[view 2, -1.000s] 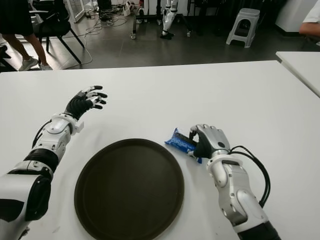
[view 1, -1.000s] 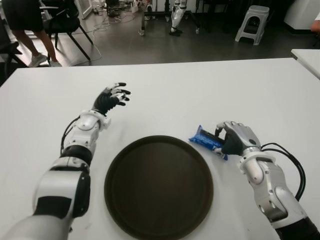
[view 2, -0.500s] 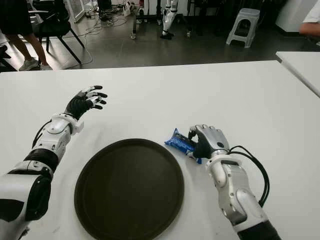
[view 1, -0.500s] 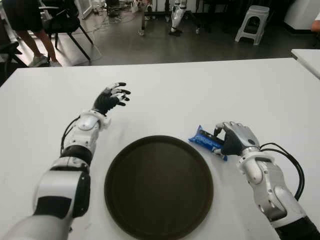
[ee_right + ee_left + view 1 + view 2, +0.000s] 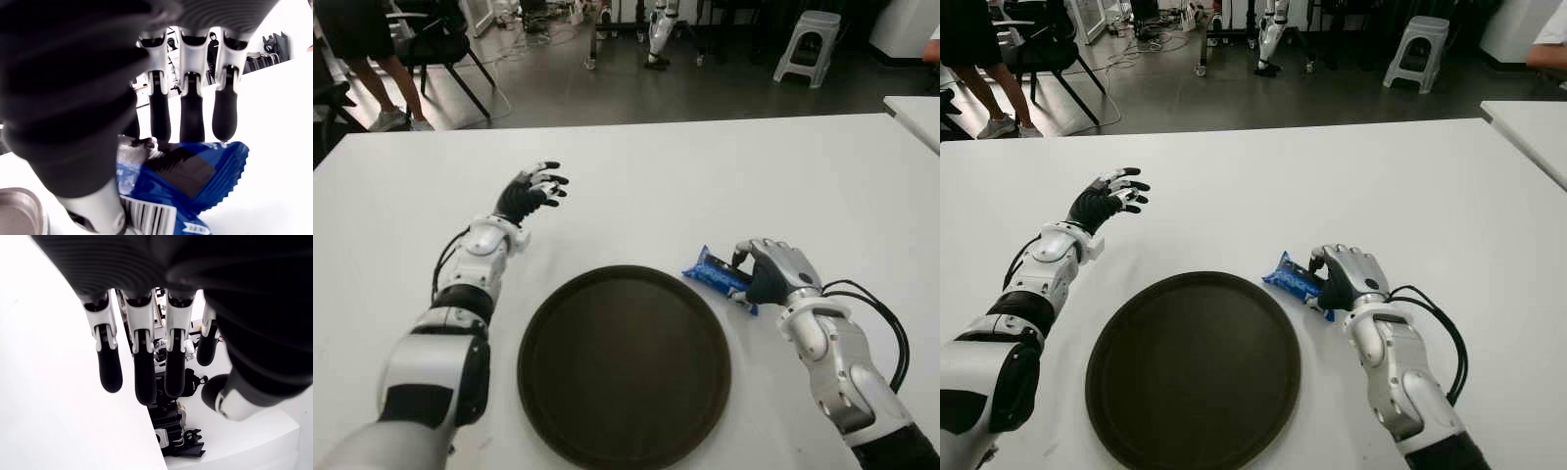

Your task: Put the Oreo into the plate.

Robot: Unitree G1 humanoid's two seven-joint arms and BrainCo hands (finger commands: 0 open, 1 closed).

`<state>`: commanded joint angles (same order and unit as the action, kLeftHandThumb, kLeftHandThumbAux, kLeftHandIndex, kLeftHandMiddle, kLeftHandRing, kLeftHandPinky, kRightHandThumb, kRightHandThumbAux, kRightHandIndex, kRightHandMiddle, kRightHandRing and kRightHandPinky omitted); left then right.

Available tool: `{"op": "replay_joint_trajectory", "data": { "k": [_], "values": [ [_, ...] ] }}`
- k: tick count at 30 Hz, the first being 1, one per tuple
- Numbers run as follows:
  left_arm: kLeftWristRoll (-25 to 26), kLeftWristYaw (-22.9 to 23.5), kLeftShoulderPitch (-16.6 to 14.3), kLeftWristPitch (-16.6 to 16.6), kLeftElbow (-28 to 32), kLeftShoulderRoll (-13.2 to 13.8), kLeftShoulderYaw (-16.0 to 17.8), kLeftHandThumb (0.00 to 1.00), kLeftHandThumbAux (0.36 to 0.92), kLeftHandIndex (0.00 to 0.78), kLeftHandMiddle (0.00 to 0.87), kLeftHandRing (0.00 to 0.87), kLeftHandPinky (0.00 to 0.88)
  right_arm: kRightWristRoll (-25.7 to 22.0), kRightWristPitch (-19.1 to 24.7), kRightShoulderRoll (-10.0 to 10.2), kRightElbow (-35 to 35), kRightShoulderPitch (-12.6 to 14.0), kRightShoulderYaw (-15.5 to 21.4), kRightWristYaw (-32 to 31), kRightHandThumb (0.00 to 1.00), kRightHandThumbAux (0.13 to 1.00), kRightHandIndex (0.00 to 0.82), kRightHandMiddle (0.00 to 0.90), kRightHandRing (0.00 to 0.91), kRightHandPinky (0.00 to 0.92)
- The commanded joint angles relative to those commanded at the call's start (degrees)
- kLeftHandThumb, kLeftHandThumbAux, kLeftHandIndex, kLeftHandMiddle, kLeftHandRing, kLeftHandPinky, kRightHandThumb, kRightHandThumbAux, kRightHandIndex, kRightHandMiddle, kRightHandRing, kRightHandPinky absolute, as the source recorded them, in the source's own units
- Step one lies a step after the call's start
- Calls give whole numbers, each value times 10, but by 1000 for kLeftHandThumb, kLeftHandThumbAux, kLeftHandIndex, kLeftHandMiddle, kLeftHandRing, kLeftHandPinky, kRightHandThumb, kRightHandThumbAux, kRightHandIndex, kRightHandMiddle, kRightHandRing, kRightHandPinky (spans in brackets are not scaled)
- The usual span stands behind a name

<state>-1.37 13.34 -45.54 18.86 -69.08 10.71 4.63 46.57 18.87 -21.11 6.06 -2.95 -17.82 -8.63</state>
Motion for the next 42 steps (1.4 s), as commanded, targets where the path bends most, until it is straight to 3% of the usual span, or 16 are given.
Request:
{"op": "replay_joint_trajectory", "data": {
  "k": [10, 25, 42],
  "values": [
    [2, 2, 0, -1, -1, -1, 1, 100, 661, 196, 331, 348, 364, 6, -15, -11, -14, -3, -4, 6, 142, 893, 501, 647, 653, 625],
    [-1, 2, 0, -1, 0, -1, 0, 89, 680, 200, 332, 342, 354, -2, -5, -3, -7, 0, 5, 11, 158, 888, 534, 697, 705, 693],
    [-5, -3, -1, 2, -3, -2, -3, 102, 649, 196, 331, 343, 353, -10, 18, 3, 17, 5, 13, -13, 132, 904, 576, 726, 743, 728]
  ]
}}
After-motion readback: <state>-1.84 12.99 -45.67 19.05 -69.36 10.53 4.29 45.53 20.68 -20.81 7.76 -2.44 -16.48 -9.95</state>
